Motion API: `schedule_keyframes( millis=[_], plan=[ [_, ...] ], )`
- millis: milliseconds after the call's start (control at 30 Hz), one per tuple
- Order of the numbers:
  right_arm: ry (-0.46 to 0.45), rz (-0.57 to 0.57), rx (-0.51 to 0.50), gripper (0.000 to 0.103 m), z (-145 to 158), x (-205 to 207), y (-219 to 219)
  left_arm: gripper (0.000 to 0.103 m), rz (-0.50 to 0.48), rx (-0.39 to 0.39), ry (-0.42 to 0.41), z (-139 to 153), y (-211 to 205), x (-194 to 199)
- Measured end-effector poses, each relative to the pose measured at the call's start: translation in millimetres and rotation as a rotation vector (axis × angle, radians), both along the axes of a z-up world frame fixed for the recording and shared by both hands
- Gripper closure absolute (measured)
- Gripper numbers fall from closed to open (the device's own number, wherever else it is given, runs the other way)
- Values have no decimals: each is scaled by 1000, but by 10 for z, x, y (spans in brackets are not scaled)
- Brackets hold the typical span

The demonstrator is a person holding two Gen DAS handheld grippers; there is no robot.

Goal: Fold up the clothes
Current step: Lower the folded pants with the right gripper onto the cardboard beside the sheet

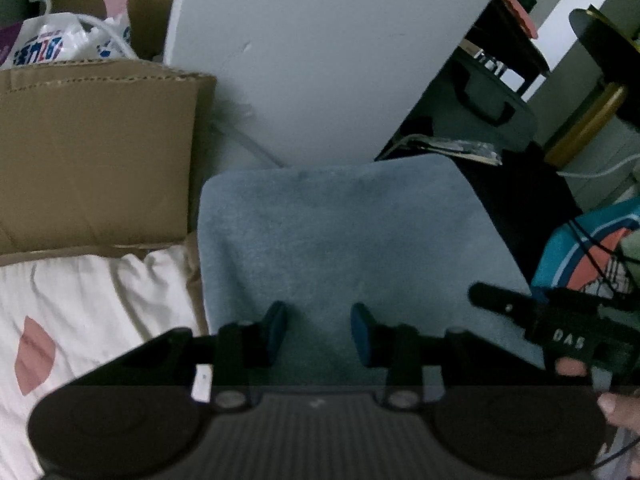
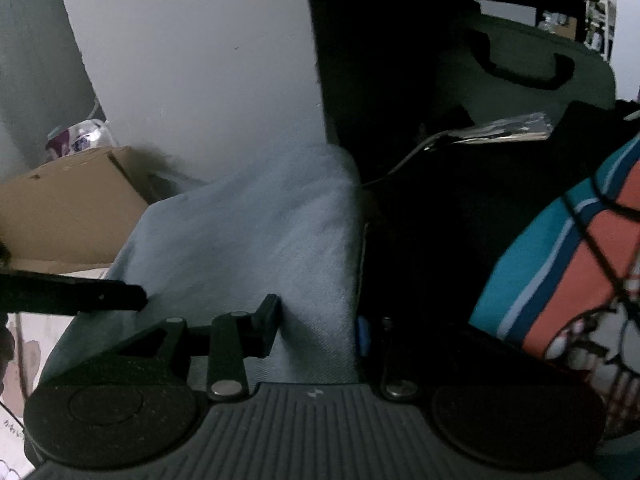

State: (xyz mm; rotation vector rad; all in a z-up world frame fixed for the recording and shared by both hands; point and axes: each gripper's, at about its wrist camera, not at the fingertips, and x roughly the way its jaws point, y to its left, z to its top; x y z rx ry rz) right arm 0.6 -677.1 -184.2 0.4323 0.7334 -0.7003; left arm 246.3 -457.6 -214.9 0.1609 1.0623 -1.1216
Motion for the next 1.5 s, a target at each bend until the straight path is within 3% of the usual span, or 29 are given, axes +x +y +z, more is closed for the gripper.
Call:
schedule_keyframes(
  millis=[200, 333, 567, 667, 1067, 1300, 1367, 1433, 1500],
  plan=[
    [2, -27, -132, 64, 230, -66, 79, 64, 22, -15, -5, -13, 75, -77],
    [-23, 5, -113, 64, 262, -29, 70, 64, 36, -27, -11, -37, 147, -140],
    [28, 48, -38, 66, -126, 218, 10, 64, 49, -51, -28, -94, 230, -192],
    [46, 52, -62, 72, -230, 278, -47, 64, 55, -62, -31, -109, 257, -207],
    [46, 49, -79, 72, -280, 579, -401, 64, 82, -80, -36, -150, 314, -257],
    [96, 71, -135, 71, -326, 791, -466, 64, 75, -81, -58, -132, 315, -292],
    [77, 70, -148, 71, -265, 793, -461, 67, 71, -84, -56, -100, 319, -261],
    [50, 73, -151, 70, -208, 770, -438, 76, 66, -89, -59, -63, 325, -225],
    [43, 86, -130, 70, -184, 754, -405, 77, 62, -96, -54, -34, 334, -193]
  ],
)
